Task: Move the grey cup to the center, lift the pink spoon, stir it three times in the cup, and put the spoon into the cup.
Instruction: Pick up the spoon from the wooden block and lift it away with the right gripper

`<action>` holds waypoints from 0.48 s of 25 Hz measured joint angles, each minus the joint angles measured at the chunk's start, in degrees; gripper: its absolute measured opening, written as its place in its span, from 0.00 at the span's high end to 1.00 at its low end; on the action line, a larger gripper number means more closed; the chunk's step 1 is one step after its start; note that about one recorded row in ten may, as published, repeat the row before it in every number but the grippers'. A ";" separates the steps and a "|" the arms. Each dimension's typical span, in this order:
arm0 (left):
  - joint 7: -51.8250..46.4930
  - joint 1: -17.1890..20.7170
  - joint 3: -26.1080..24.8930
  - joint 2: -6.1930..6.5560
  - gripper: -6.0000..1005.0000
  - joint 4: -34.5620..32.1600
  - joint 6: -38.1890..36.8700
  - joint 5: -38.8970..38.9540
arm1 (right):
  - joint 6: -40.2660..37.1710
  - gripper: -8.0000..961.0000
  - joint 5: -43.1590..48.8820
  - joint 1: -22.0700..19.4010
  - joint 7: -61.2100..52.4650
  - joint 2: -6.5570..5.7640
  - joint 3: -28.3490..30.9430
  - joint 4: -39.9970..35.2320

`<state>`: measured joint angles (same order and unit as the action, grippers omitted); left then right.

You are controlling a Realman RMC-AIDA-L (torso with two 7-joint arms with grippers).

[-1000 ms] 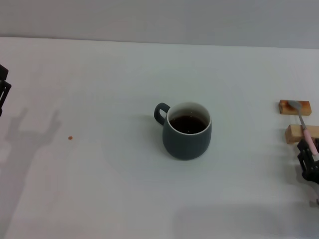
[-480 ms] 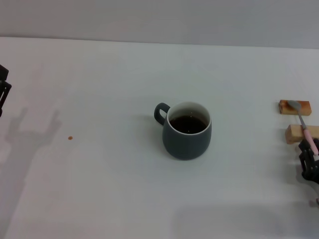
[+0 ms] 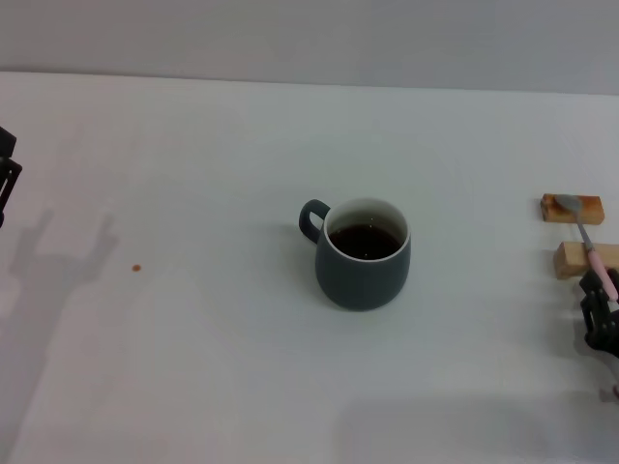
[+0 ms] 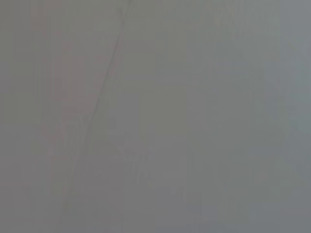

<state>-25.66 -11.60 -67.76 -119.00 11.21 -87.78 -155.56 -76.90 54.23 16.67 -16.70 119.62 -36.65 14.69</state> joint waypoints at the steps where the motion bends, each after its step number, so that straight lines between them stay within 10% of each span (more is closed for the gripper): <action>1: 0.00 0.00 0.00 0.00 0.16 0.01 0.02 0.00 | 0.00 0.79 0.00 0.01 0.00 0.00 0.00 0.00; 12: -0.13 0.01 0.00 0.00 0.16 -0.06 0.07 0.00 | -0.14 0.82 0.00 0.03 0.00 0.00 0.00 0.03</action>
<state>-25.79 -11.60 -67.76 -119.00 11.15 -87.71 -155.56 -77.03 54.23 16.70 -16.70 119.62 -36.65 14.71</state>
